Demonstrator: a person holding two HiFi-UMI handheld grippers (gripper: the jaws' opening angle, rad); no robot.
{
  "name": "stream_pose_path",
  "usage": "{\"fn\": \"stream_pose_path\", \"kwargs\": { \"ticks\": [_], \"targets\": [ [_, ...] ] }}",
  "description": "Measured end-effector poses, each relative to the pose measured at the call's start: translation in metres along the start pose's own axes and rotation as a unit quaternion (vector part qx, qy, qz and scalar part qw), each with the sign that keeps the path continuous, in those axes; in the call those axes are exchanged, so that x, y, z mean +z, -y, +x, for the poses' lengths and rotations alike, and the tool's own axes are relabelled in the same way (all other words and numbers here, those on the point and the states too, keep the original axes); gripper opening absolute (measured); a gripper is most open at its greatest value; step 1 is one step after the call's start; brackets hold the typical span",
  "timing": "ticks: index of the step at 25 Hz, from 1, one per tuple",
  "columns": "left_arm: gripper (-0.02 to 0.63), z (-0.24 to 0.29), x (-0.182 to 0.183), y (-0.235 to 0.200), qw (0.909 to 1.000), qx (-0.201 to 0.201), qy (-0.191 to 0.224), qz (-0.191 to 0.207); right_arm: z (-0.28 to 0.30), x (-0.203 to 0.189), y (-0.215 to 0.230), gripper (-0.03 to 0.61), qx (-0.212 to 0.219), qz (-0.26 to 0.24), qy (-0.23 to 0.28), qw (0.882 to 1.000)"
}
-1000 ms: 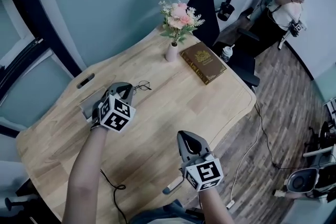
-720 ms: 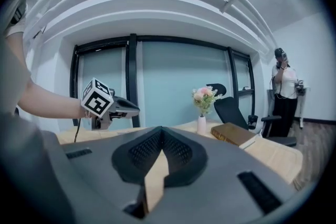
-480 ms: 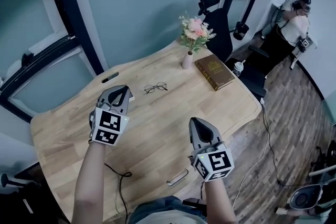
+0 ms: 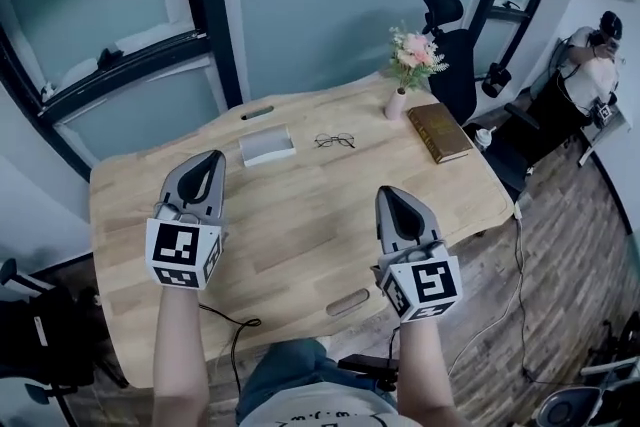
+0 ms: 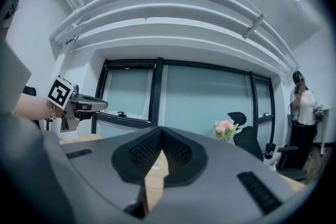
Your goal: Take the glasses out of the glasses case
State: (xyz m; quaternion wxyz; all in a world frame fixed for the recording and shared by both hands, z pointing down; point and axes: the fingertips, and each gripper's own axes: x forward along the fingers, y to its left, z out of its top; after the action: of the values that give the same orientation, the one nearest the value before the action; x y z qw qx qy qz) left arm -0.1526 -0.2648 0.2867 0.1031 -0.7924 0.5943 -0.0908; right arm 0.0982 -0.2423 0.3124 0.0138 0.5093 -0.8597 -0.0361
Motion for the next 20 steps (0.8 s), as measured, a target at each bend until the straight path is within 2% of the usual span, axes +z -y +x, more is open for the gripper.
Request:
{"fn": "stream_pose_path", "kwargs": {
  "ticks": [7,12,20],
  "targets": [
    [0.015,-0.05,0.03,-0.008,0.9975,0.035,0.059,-0.019,-0.015,0.038,-0.022,0.01,0.007,-0.04,0.031,0.999],
    [0.015,-0.058,0.049,-0.004,0.9955,0.029,0.087,-0.021,-0.025,0.063,-0.027,0.009,-0.011,-0.061,0.054,0.997],
    [0.015,-0.067,0.066,-0.005,0.9932,0.02,0.112,-0.023,-0.038,0.083,-0.029,0.009,-0.042,-0.074,0.057,0.995]
  ]
}}
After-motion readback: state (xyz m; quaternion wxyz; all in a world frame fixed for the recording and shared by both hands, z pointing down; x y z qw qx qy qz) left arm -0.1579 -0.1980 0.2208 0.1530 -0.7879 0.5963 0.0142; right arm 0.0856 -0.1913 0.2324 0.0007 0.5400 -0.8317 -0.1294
